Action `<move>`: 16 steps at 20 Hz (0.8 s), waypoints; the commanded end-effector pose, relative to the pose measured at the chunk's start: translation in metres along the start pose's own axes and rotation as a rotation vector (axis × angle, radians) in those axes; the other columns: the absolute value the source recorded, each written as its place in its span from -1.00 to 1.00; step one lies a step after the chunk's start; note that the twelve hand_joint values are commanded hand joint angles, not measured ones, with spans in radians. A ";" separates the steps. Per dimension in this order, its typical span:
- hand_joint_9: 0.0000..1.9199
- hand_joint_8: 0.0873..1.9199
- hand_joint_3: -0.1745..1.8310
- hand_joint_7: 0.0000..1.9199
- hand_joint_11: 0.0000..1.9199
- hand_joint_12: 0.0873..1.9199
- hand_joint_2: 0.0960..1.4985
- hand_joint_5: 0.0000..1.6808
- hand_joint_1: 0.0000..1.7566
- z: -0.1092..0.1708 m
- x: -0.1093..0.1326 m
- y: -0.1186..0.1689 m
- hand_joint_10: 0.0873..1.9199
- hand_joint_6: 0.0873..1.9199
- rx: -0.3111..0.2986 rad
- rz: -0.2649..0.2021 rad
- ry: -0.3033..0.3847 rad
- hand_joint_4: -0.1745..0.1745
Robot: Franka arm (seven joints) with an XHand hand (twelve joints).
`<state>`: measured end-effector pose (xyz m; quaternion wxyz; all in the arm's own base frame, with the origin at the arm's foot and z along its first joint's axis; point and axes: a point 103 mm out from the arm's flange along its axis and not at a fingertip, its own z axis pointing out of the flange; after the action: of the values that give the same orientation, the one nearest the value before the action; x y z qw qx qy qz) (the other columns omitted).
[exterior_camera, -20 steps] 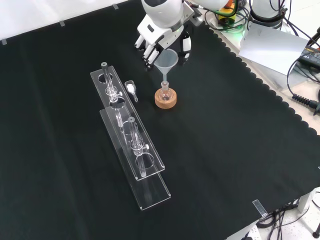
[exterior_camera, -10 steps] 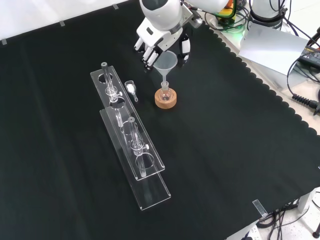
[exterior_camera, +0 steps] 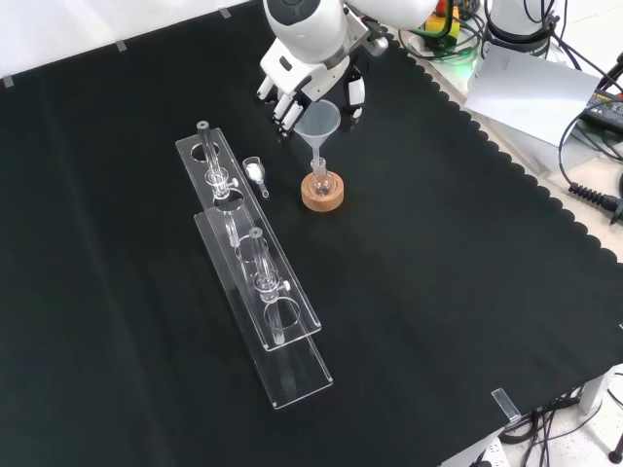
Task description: Place the funnel on the round-bottom flask.
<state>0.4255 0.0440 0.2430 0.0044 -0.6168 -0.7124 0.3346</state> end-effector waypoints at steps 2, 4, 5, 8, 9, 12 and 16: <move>0.13 -0.23 -0.12 -0.22 -0.51 0.33 -0.20 -0.23 0.00 0.002 0.001 0.002 -0.35 -0.23 0.002 -0.006 0.011 -0.08; 0.13 -0.23 -0.12 -0.22 -0.51 0.33 -0.20 -0.23 0.00 0.002 0.002 0.003 -0.35 -0.23 0.004 -0.008 0.014 -0.08; 0.13 -0.23 -0.12 -0.22 -0.51 0.33 -0.20 -0.23 0.00 0.002 0.002 0.002 -0.35 -0.23 0.005 -0.009 0.017 -0.08; 0.13 -0.23 -0.12 -0.22 -0.51 0.33 -0.20 -0.23 0.00 0.003 0.004 0.003 -0.35 -0.23 0.008 -0.012 0.017 -0.08; 0.12 -0.23 -0.12 -0.22 -0.51 0.33 -0.20 -0.23 0.00 0.004 0.004 0.004 -0.35 -0.23 0.010 -0.013 0.016 -0.08; 0.12 -0.23 -0.12 -0.22 -0.51 0.33 -0.20 -0.23 0.00 0.006 0.005 0.005 -0.35 -0.23 0.018 -0.015 0.015 -0.08; 0.12 -0.23 -0.12 -0.23 -0.51 0.33 -0.20 -0.23 0.00 0.010 0.006 0.006 -0.35 -0.23 0.024 -0.015 0.014 -0.08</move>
<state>0.4255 0.0452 0.2317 0.0190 -0.6137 -0.7135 0.3375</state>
